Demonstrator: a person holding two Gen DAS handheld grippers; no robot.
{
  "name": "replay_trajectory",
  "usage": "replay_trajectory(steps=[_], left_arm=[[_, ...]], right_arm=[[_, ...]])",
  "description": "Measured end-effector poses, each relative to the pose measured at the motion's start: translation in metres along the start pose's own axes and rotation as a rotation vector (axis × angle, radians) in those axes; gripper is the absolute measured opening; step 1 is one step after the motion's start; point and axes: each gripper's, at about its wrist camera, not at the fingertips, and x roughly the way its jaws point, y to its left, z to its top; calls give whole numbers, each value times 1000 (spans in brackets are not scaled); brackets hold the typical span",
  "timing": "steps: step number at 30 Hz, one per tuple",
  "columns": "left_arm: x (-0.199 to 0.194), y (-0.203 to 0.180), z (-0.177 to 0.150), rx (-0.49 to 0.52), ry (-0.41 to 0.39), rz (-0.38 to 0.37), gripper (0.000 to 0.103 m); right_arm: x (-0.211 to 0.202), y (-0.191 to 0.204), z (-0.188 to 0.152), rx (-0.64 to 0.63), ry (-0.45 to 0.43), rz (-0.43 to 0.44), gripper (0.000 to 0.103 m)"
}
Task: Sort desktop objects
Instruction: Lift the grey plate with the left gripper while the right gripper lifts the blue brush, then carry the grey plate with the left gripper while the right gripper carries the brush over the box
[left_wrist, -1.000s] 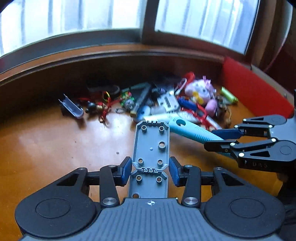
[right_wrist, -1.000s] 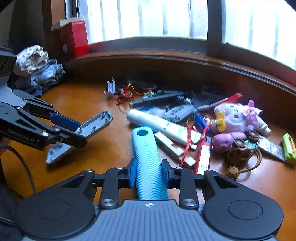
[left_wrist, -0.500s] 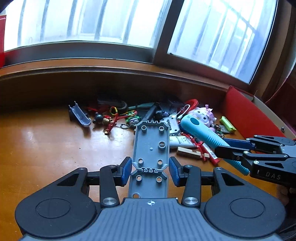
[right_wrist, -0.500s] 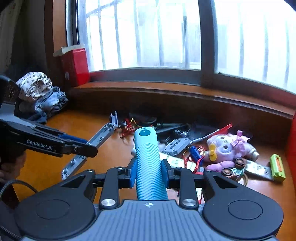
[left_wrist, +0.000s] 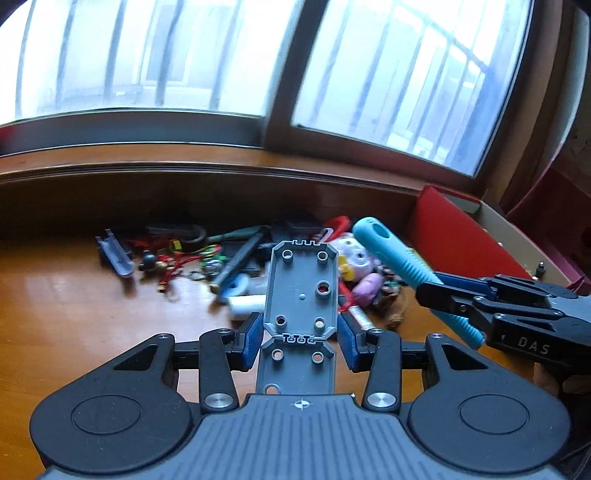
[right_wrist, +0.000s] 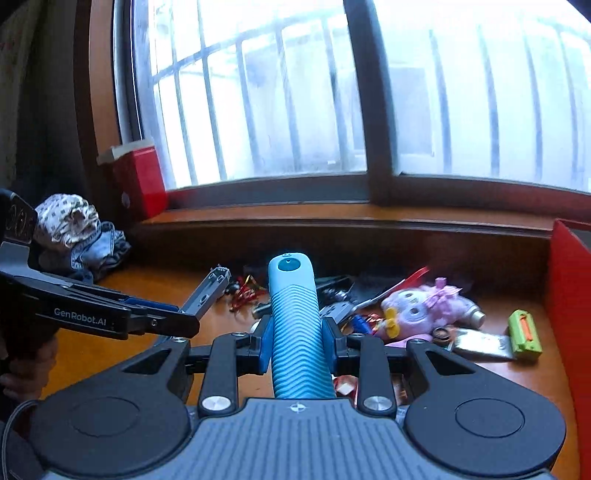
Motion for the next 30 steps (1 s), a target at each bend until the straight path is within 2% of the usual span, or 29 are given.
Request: replay_trajectory(steps=[5, 22, 30], left_arm=[[8, -24, 3, 8, 11, -4, 44], [38, -96, 17, 31, 8, -40, 44], [45, -122, 28, 43, -7, -34, 44]], right_arm=[[-13, -18, 0, -3, 3, -5, 30], [-64, -98, 2, 40, -72, -85, 30], [-79, -133, 6, 58, -114, -104, 30]])
